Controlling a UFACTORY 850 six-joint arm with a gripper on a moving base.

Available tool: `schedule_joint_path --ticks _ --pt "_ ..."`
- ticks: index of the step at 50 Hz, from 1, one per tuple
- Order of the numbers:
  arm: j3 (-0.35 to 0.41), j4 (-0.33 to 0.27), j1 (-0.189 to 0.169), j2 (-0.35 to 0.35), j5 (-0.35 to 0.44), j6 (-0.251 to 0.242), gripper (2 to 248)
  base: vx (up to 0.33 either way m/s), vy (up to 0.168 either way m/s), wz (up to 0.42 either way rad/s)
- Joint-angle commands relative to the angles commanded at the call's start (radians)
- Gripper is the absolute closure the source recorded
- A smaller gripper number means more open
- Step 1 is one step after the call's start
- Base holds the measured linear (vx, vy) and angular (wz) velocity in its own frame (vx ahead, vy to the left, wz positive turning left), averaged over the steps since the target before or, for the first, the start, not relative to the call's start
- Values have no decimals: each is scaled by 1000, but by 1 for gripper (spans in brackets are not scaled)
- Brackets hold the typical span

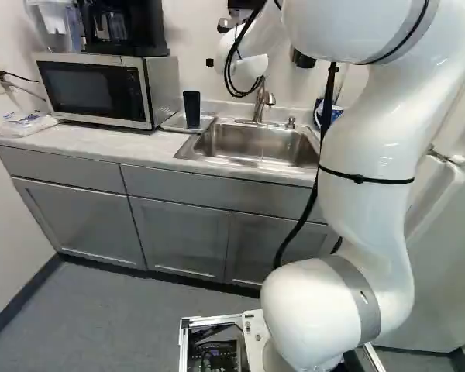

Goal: Rinse the cup and place it in the tray

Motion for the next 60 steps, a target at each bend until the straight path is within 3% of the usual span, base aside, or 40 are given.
schedule_joint_path --ticks 29,60 --pt "-2 0 -72 -2 -12 0 3 0 0 0" --pt "-84 0 -135 -73 -12 0 3 0 0 0"
